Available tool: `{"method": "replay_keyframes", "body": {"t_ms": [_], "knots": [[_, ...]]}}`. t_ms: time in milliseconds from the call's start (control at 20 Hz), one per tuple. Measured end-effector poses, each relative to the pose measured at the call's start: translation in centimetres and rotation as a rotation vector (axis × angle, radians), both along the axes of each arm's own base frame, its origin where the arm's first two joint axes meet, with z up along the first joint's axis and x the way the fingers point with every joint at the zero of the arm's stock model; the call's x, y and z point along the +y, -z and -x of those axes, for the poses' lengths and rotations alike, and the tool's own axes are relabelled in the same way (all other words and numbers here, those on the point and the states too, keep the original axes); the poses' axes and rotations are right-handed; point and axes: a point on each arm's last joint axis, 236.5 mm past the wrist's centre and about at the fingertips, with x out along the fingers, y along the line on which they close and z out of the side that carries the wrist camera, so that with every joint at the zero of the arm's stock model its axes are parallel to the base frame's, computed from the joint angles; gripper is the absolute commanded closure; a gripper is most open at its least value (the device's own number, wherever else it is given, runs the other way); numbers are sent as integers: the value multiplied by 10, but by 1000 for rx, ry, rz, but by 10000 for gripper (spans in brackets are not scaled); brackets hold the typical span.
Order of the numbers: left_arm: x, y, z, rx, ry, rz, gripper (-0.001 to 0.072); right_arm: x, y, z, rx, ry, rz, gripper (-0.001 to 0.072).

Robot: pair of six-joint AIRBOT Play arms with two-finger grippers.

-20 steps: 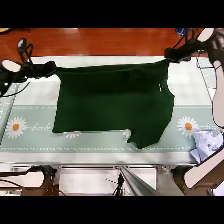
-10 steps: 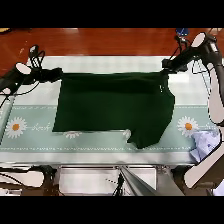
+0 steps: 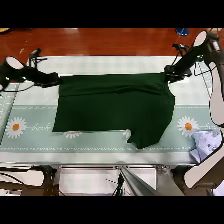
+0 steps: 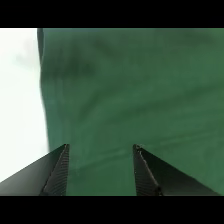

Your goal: Fold the shirts.

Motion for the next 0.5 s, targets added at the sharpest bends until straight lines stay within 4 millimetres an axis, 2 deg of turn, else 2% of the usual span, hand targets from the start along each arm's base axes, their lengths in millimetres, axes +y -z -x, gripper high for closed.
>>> {"method": "replay_keyframes", "body": {"t_ms": [100,200,250,300,350,450,500], "knots": [[16,-17,13,47,3,19,235,-24,-16,3,-27,12,93,373],[37,-27,37,104,-13,38,234,-47,-37,23,-6,32,175,364],[45,-26,51,134,-16,50,231,-56,-44,39,23,44,200,284],[51,-23,72,181,-20,75,165,-66,-47,53,47,60,214,217],[53,-18,89,213,-28,104,93,-72,-47,66,63,67,215,217],[48,-1,127,295,-34,182,80,-71,-40,87,62,80,154,217],[44,9,145,336,-35,217,80,-63,-34,92,39,86,97,220]]}}
